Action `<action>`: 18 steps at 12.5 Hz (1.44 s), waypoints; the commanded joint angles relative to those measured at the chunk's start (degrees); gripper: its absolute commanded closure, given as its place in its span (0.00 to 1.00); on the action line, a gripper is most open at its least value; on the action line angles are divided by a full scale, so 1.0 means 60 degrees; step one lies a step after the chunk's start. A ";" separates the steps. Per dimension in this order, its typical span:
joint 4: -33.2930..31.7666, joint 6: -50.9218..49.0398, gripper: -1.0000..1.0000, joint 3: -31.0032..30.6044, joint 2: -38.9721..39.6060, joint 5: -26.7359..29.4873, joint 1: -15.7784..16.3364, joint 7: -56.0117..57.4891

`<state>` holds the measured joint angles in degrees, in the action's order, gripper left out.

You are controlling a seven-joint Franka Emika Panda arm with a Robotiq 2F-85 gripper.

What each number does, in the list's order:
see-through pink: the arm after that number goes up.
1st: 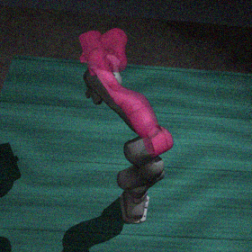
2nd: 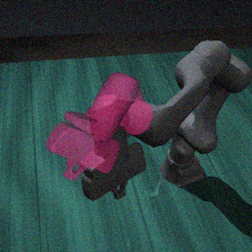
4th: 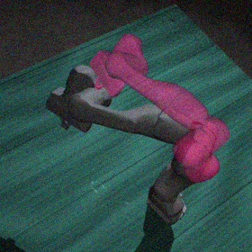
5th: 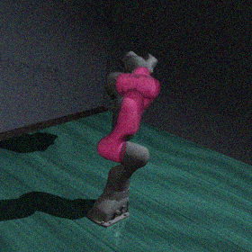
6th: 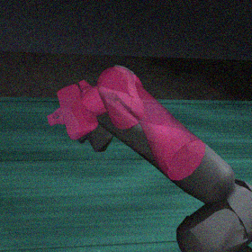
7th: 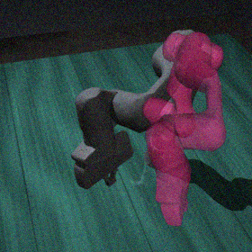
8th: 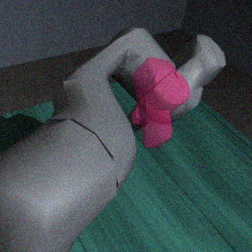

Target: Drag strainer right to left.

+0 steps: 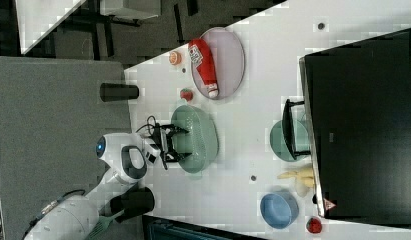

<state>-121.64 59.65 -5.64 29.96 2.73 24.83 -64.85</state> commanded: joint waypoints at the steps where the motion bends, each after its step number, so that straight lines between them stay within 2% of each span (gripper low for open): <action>1: 0.0714 -0.0120 0.00 0.0044 0.0557 0.0495 0.0777 -0.0986; 7: 0.1994 -0.0179 0.00 0.0016 0.1340 0.0682 0.1634 -0.2583; 14: 0.2974 -0.0176 0.00 0.0035 0.1892 0.1115 0.2300 -0.2649; 16: 0.2995 -0.0553 0.00 0.0084 0.1610 0.1085 0.2271 -0.2203; 18: 0.2943 -0.1854 0.00 0.0372 0.0847 0.1056 0.2237 -0.0945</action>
<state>-105.97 49.60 -3.98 38.97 9.81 39.61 -75.42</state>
